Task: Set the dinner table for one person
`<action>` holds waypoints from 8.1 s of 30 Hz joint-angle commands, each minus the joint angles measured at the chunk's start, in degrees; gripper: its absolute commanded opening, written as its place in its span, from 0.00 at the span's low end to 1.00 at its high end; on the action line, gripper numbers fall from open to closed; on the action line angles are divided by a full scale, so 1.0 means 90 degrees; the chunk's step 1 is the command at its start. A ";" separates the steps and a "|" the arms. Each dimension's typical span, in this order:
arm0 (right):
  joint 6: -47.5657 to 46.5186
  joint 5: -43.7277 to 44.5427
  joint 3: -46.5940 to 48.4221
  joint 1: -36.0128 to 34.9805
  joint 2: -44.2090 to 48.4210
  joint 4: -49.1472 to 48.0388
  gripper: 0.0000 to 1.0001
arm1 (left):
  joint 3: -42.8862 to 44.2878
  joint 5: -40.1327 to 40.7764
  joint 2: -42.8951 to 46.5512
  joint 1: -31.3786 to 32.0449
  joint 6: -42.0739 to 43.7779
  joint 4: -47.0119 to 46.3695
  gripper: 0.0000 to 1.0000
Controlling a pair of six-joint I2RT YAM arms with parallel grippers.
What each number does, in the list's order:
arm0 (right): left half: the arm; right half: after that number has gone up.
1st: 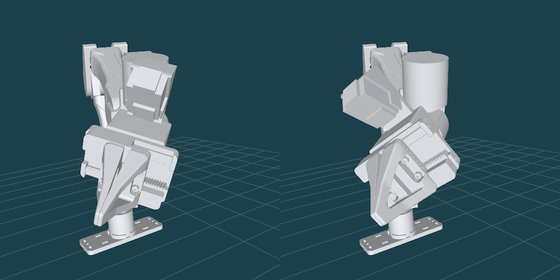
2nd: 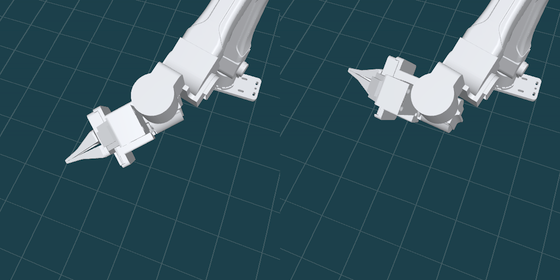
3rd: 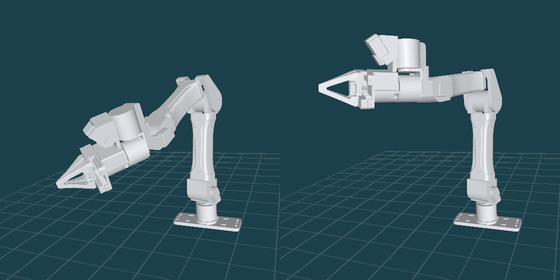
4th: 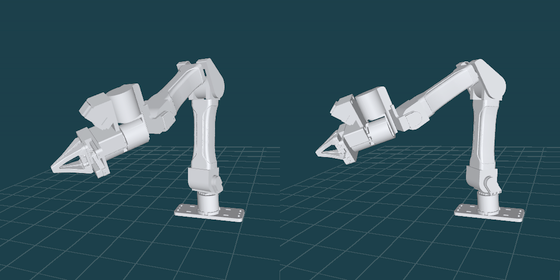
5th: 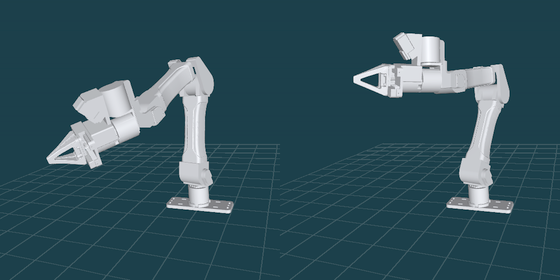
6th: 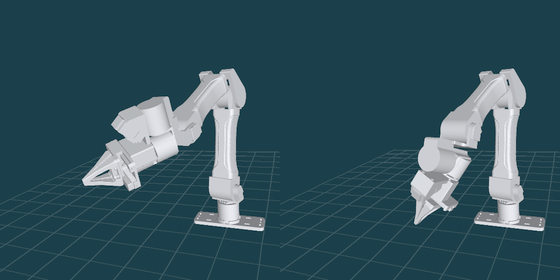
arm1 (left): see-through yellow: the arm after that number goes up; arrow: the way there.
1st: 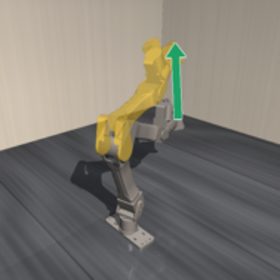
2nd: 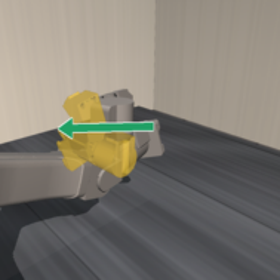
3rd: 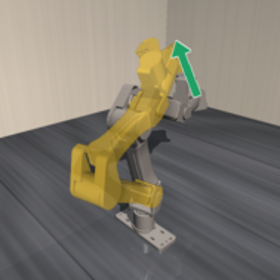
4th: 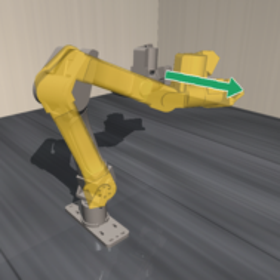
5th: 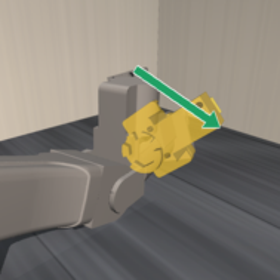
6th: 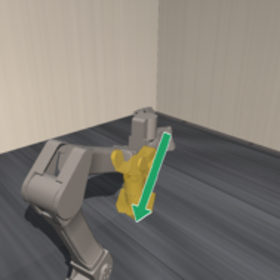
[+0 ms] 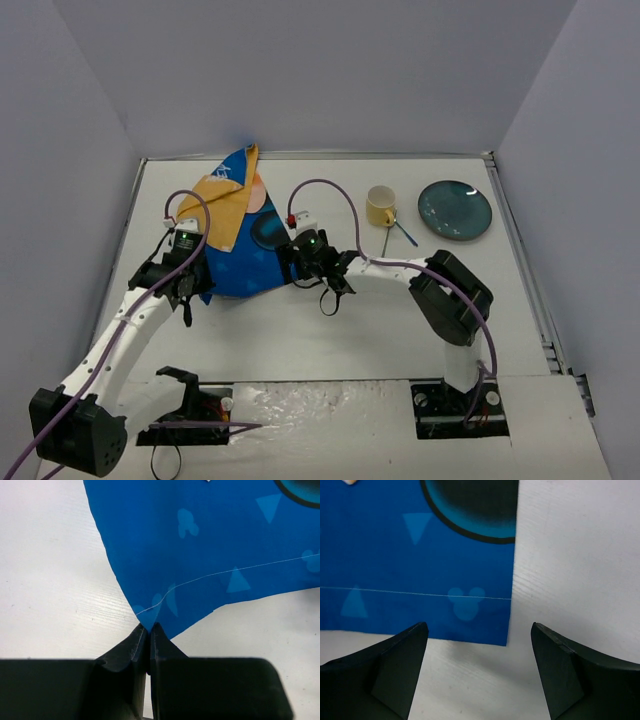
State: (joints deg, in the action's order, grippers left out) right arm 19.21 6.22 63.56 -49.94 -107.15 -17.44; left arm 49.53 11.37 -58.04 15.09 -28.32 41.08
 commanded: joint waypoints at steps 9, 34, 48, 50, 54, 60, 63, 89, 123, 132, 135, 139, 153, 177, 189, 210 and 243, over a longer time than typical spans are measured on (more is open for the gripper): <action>0.0384 0.1321 0.0627 -0.0223 -0.0789 0.0073 0.72 | -0.0045 -0.0225 0.0209 0.0013 -0.0164 -0.0079 0.00; 0.0304 0.1100 -0.1190 0.0354 0.1340 0.1584 0.00 | -0.0439 -0.1174 0.0458 0.0624 -0.0979 0.0354 0.13; 0.0670 0.0861 -0.2063 0.0961 0.2072 0.1888 0.00 | 0.1320 -0.1011 -0.1499 0.0629 0.0230 -0.1120 0.70; 0.0630 0.0831 -0.2053 0.0970 0.2072 0.1888 0.00 | 0.1623 -0.1125 -0.2224 0.0648 0.0403 -0.1546 0.71; 0.0580 0.0781 -0.2052 0.0999 0.2111 0.1879 0.00 | 0.2781 -0.1103 -0.3351 0.0810 0.0705 -0.1672 0.73; 0.0542 0.0630 -0.2018 0.1038 0.2238 0.1879 0.00 | 0.3724 -0.0918 -0.4499 0.1591 0.1308 -0.1745 0.74; 0.0549 0.0552 -0.2013 0.1047 0.2240 0.1879 0.00 | 0.3937 -0.0908 -0.4967 0.1905 0.1269 -0.1900 0.72; 0.0716 0.0431 -0.2334 0.1067 0.2634 0.1781 0.00 | 0.4771 0.0592 -0.6979 0.1815 0.0917 -0.1479 0.16; 0.0516 0.0034 -0.1828 0.1106 0.2872 0.2261 0.00 | 0.5354 -0.1114 -0.5954 -0.1431 0.1247 -0.1113 0.93; 0.0581 0.0153 -0.1901 0.1111 0.2887 0.2255 0.00 | 0.3883 -0.0639 -0.5540 -0.0907 0.0188 -0.1116 0.93; 0.0550 0.0157 -0.1916 0.1107 0.2891 0.2239 0.00 | 0.3653 -0.0356 -0.5544 -0.0741 0.0133 -0.1195 0.93; 0.0522 0.0125 -0.1933 0.1116 0.2940 0.2240 0.00 | 0.3769 -0.0031 -0.5851 -0.0749 0.0055 -0.1018 0.93; 0.0505 0.0274 -0.1322 0.1230 0.2780 0.2259 0.00 | 0.1393 -0.0564 -0.5031 -0.1009 -0.1202 -0.1379 0.04; -0.0074 -0.0004 0.0052 0.1531 0.1466 0.2318 0.00 | 0.3001 -0.1244 -0.3431 -0.1385 0.0976 -0.0923 0.92; -0.0359 -0.0528 -0.0084 0.1497 0.1574 0.2084 0.00 | 0.5788 -0.2130 -0.6360 -0.2400 0.2440 -0.1352 0.93; -0.0468 -0.0907 -0.0479 0.1458 0.1655 0.1738 0.00 | 0.6622 -0.2503 -0.8167 -0.2614 0.2789 -0.1692 0.92; -0.1139 0.0837 0.1353 0.1508 0.2460 0.2507 0.00 | 0.6034 -0.1948 -0.4675 -0.2605 0.2135 -0.1549 0.00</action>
State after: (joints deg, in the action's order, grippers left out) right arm 12.87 4.31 66.94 -36.45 -91.66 4.42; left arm 100.46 -11.34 -121.61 -8.05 -6.43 26.83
